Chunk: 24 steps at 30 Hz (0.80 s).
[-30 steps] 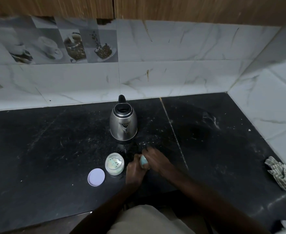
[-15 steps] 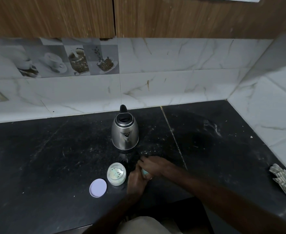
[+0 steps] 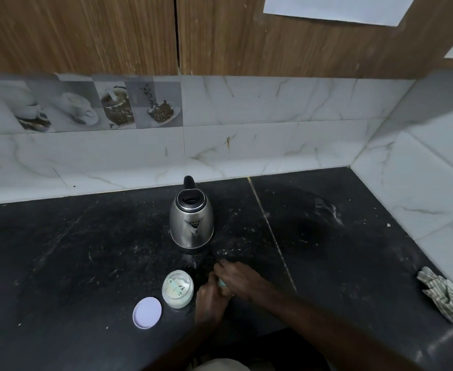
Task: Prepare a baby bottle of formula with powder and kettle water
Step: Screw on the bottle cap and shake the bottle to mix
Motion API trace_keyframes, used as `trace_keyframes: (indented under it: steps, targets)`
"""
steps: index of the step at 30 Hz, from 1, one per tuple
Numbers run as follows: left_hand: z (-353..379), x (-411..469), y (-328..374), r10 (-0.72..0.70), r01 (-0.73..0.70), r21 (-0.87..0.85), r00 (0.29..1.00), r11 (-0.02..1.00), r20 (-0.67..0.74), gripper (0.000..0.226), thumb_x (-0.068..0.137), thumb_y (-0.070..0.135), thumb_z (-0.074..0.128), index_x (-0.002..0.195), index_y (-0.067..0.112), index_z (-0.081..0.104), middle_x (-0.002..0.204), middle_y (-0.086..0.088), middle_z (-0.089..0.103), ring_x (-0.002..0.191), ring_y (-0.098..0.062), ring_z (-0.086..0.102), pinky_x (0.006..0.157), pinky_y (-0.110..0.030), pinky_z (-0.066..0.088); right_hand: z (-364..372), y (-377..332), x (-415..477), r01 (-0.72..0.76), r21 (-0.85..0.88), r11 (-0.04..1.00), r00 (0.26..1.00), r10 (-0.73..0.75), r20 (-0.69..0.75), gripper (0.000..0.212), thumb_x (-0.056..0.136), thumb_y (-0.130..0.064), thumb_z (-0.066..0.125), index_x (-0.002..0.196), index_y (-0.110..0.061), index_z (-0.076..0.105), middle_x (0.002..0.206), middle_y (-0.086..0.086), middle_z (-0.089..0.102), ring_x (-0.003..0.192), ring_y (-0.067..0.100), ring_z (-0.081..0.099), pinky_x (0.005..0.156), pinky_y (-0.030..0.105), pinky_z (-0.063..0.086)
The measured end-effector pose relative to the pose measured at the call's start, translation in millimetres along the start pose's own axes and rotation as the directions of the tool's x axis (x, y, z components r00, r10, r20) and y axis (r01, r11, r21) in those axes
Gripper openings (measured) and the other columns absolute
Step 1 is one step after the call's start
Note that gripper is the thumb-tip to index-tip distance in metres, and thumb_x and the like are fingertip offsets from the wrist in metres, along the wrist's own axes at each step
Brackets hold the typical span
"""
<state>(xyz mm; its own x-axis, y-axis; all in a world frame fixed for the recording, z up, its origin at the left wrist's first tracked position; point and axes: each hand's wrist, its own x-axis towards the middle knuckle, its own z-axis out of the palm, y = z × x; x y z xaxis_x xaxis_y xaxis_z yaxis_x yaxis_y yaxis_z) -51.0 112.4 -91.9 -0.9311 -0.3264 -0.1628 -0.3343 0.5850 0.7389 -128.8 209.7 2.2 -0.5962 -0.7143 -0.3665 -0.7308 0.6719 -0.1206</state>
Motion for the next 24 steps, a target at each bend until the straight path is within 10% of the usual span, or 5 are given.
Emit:
trace_keyframes:
  steps: [9,15,24]
  targets:
    - [-5.7,-2.3,2.8,0.007,-0.008,-0.048,1.000,0.999,-0.001,0.039,0.086,0.030,0.075,0.118,0.014,0.058,0.085,-0.012,0.077,0.077,-0.038,0.072,0.060,-0.035,0.043,-2.1,-19.0,-3.7,-0.243,0.064,0.968,0.970,0.244,-0.008,0.046,0.093,-0.018,0.064,0.135,-0.006,0.051,0.134,0.021,0.054,0.112,0.047,0.067,0.086,0.050,0.056]
    - [-6.7,-2.0,5.2,0.000,0.000,-0.011,1.000,1.000,-0.006,0.065,0.089,0.036,0.075,0.141,0.006,0.051,0.096,-0.018,0.078,0.088,-0.040,0.074,0.072,-0.041,0.054,-11.5,-21.9,-6.6,-0.135,-0.070,0.988,0.989,0.138,0.055,0.037,0.101,-0.010,0.056,0.137,-0.004,0.053,0.134,0.025,0.053,0.110,0.048,0.067,0.085,0.053,0.056]
    - [-17.1,-11.9,18.3,-0.059,0.060,-0.062,0.998,0.996,0.004,0.054,0.080,0.052,0.079,0.119,0.023,0.055,0.095,-0.010,0.078,0.092,-0.036,0.073,0.072,-0.040,0.051,-8.0,7.7,-4.4,-0.031,-0.038,0.999,0.997,0.034,0.074,0.042,0.085,-0.017,0.078,0.122,-0.006,0.060,0.118,0.017,0.063,0.102,0.037,0.068,0.082,0.045,0.052]
